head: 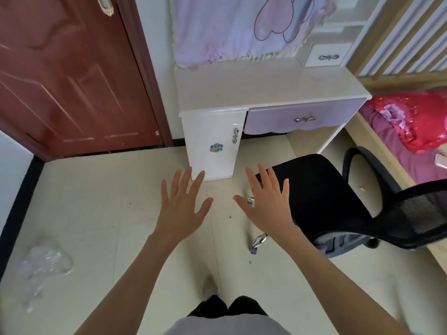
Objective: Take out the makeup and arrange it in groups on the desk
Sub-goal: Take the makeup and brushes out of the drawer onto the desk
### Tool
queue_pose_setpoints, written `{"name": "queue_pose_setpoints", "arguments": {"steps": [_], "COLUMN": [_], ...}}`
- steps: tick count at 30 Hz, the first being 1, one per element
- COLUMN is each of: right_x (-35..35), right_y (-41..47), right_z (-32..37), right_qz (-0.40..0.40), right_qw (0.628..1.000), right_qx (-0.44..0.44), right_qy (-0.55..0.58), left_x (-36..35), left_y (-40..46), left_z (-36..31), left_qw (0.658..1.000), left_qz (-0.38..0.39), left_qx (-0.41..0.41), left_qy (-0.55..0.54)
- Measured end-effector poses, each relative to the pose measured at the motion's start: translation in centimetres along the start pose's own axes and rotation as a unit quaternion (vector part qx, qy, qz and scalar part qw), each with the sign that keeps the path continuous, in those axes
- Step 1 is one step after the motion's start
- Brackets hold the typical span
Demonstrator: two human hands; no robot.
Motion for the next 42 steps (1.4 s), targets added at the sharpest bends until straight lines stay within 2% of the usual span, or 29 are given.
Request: {"name": "queue_pose_setpoints", "arguments": {"steps": [10,17,28,38,40,42], "right_x": [-1.2,-0.7,-1.7,-9.7,-11.4,-12.9], "right_y": [13.8,26.1,39.4,46.6,47.9,48.9], "right_z": [0.5,-1.0,-7.7,-13.5,-15.5,-17.6], "right_qz": [0.028,0.026,0.064,0.130,0.138,0.124], "right_qw": [0.998,0.997,0.978,0.930,0.910,0.856], "right_qx": [-0.051,-0.076,-0.196,-0.343,-0.380,-0.443], "right_qy": [-0.003,0.002,-0.015,0.020,0.085,0.235], "left_x": [-3.2,-4.8,-10.6,-21.1,-22.7,-24.5], "left_y": [12.8,26.2,46.1,56.1,57.7,59.1], "left_z": [4.7,6.9,5.5,3.5,2.3,0.8], "left_qw": [0.998,0.996,0.971,0.910,0.904,0.894], "left_qz": [0.037,0.052,0.141,0.268,0.268,0.271], "left_qx": [-0.037,-0.061,-0.188,-0.315,-0.334,-0.357], "left_qy": [-0.024,-0.038,-0.033,-0.022,-0.020,-0.007]}}
Point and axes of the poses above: each hand's wrist, its own y-axis towards the middle knuckle, its own x-axis out of the back of the hand, z = x × y, the point moved 10 cm from there along y, towards the middle knuckle, and after that the axes turned 15 degrees about -x, right-handed, at the moved point
